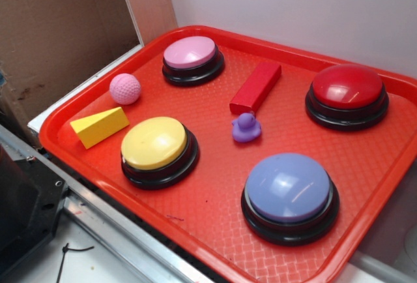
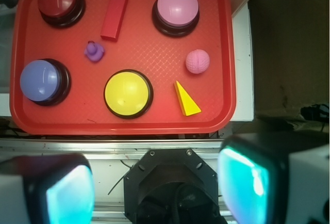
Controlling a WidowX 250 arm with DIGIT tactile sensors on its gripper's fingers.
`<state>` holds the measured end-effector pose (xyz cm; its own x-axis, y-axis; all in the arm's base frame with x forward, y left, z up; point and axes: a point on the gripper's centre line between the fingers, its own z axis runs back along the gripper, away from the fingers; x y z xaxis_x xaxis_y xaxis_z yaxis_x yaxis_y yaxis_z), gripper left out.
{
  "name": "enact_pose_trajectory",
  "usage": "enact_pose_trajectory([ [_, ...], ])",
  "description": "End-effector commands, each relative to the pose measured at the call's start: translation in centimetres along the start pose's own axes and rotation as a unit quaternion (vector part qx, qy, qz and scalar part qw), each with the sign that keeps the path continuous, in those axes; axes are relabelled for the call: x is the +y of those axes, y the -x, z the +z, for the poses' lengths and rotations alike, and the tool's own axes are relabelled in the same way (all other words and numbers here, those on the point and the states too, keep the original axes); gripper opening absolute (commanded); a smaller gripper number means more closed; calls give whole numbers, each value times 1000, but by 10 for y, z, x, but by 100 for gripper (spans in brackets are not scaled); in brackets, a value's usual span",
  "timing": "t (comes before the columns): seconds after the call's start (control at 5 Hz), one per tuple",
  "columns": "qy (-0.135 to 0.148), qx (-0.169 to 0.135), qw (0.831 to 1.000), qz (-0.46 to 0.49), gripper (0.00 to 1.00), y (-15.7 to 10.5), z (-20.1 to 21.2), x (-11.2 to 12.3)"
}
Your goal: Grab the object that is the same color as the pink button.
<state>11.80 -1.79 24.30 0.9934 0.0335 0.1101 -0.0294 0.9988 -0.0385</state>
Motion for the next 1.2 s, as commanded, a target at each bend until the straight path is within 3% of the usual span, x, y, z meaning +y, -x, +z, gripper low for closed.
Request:
enact_pose_trajectory([
  [0.0,0,0,1000,0,100,0,0,0],
  [0.4,-68,18,997,29,100,-67,-47,36],
  [0.6,-85,62,994,43,100,-84,-85,54],
  [0.8,-113,89,989,30,100,-83,-117,69],
  [1.0,-112,105,988,2,100,-79,-151,91],
])
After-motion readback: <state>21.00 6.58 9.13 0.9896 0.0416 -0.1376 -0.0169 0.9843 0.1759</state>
